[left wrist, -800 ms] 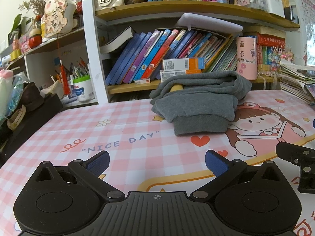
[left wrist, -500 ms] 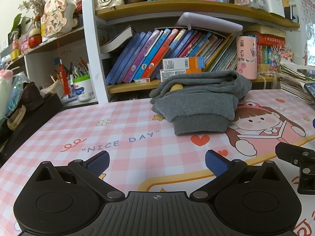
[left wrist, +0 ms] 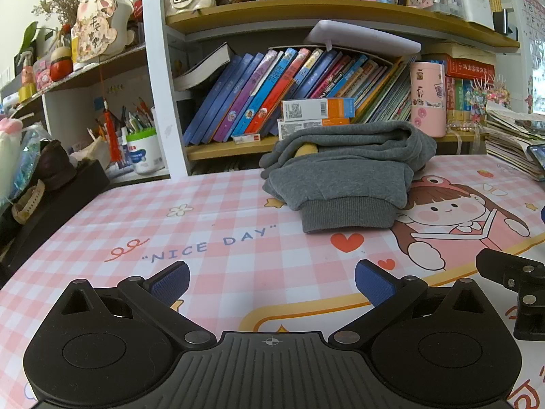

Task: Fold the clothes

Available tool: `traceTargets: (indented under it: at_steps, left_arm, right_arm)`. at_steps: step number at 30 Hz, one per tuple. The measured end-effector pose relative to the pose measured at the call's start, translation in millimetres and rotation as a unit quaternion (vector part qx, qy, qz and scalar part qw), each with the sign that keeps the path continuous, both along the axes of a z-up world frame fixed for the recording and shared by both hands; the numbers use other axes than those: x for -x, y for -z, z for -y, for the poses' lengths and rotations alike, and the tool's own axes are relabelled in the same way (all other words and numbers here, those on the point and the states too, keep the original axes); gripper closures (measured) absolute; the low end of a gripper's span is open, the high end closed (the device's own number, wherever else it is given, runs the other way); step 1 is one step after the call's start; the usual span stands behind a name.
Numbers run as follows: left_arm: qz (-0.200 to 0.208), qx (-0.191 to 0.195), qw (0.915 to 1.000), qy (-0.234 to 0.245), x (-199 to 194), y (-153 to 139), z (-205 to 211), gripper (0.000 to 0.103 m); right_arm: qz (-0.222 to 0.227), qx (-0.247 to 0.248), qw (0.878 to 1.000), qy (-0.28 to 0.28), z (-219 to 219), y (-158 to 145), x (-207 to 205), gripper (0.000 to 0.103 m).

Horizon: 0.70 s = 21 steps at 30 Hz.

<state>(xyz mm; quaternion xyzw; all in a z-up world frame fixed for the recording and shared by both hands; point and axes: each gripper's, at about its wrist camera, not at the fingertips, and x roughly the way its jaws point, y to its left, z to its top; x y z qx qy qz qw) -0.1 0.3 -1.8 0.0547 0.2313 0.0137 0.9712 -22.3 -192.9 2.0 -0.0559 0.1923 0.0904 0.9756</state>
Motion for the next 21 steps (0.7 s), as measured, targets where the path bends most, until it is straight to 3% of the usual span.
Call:
traceTargets:
  at_steps: [21]
  left_arm:
    - [-0.006,0.006,1.0,0.0,-1.2,-1.4,-1.7,0.0]
  right_arm:
    - [-0.004,0.009,1.0,-0.004,-3.6,0.6,-1.1,0.0]
